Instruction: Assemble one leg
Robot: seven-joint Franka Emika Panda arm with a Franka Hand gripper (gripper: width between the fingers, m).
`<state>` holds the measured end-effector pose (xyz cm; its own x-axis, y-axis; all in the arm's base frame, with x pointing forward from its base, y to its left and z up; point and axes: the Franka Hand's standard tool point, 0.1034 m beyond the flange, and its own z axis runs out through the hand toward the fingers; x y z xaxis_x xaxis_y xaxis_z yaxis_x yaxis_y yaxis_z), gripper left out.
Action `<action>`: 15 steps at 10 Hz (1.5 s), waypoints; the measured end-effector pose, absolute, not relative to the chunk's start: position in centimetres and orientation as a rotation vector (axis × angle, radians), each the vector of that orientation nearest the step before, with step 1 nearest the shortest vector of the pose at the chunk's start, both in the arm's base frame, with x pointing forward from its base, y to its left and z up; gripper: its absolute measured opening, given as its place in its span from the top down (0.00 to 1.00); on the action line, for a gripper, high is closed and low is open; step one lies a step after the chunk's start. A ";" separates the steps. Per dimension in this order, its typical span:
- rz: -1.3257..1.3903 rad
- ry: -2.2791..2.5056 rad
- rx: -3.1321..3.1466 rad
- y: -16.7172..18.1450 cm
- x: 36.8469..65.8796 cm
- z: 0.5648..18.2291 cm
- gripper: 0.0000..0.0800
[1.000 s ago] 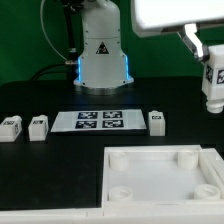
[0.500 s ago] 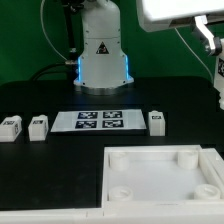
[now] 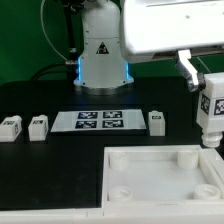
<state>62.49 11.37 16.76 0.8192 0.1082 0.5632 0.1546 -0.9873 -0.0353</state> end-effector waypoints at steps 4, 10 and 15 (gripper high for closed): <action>-0.893 -0.217 -2.922 11.4 62.4 16.5 0.63; -0.875 -0.260 -2.934 11.3 62.7 12.9 0.63; -0.848 -0.264 -2.937 11.9 62.9 11.3 0.63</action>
Offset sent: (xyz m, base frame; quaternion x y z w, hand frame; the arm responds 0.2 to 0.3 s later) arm 0.0000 0.0000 0.0000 0.0000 0.0000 0.0000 1.0000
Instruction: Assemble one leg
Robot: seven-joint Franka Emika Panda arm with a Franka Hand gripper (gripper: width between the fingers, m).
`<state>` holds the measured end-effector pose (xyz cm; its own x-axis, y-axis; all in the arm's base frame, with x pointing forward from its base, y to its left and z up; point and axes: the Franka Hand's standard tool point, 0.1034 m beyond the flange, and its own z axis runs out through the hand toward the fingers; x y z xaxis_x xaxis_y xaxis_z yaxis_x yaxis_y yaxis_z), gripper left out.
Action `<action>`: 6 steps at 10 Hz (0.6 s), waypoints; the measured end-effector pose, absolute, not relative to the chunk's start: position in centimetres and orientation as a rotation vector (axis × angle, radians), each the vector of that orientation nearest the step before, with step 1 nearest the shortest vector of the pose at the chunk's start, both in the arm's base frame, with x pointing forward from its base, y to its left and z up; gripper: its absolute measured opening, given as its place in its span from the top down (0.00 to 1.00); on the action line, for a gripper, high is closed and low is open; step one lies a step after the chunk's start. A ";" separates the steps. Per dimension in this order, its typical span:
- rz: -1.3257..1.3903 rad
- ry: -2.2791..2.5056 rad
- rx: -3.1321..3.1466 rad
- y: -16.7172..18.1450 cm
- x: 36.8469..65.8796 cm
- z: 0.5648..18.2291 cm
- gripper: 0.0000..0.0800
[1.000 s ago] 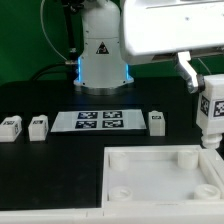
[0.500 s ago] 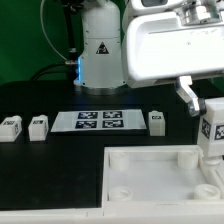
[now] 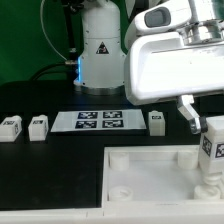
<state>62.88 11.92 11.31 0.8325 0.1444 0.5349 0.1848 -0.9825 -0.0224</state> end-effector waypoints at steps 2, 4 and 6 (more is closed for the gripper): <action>-0.840 -0.272 -2.941 11.8 62.7 10.6 0.63; -0.843 -0.290 -2.948 11.2 63.0 10.3 0.63; -0.848 -0.296 -2.947 11.2 63.2 10.1 0.63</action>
Offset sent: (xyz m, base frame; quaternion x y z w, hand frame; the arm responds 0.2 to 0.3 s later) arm 0.0161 -0.0104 -0.0051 -0.0042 0.0072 -0.0138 0.9999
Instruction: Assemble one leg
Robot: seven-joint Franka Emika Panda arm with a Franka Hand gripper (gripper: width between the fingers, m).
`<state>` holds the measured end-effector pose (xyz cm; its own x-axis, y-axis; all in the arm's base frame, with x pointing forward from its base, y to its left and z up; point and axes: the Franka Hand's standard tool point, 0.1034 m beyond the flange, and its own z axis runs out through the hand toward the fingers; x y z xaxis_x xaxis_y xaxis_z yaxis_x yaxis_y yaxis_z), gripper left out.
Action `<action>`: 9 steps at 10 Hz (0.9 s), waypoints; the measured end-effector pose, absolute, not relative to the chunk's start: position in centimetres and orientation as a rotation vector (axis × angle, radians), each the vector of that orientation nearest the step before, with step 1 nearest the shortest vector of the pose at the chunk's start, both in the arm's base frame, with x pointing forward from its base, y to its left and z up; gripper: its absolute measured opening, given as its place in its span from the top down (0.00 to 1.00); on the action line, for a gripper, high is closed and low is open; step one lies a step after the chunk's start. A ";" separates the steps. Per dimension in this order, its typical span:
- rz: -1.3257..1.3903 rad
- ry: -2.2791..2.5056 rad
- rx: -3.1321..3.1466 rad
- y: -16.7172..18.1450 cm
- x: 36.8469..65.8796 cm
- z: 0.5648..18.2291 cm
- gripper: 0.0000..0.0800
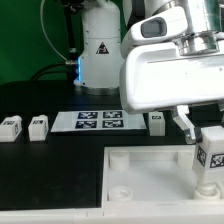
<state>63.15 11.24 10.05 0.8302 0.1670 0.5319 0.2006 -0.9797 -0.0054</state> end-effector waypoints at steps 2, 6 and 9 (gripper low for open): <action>-0.835 -0.299 -2.950 11.3 62.9 9.4 0.63; -0.918 -0.296 -2.920 11.7 62.8 8.5 0.63; -0.921 -0.302 -2.924 11.7 62.8 8.5 0.51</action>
Offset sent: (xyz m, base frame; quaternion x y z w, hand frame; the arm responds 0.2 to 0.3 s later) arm -0.0039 0.0017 -0.0121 -0.0118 0.0244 -0.0001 0.9996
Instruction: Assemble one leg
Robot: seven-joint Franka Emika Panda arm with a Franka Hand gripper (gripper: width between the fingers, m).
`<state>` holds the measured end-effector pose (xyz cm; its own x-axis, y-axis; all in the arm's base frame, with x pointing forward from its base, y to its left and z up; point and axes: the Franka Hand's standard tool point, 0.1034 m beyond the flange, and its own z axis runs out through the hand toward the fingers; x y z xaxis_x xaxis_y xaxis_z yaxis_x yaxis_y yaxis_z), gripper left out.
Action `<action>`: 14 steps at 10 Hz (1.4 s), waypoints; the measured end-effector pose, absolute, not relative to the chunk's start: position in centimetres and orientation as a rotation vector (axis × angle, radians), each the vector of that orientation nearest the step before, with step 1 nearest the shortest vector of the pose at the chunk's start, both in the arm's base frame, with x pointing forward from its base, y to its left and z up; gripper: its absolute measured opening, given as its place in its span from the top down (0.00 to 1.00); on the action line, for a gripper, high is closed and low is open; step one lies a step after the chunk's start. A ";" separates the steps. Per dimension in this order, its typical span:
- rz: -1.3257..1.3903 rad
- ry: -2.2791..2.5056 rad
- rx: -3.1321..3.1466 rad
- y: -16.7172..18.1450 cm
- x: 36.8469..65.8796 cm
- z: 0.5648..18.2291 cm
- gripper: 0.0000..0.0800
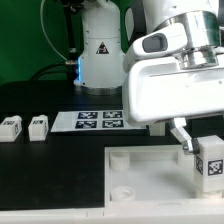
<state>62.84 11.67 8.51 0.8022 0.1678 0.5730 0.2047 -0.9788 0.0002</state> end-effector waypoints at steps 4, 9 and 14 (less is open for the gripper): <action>-0.921 -0.310 -2.924 11.7 62.8 8.5 0.19; -0.861 -0.323 -2.944 11.7 62.9 9.3 0.19; -0.285 -0.320 -3.056 11.5 64.5 11.3 0.19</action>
Offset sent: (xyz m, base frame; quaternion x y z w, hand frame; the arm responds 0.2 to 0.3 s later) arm 0.0000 0.0000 0.0000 0.0000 0.0000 0.0000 1.0000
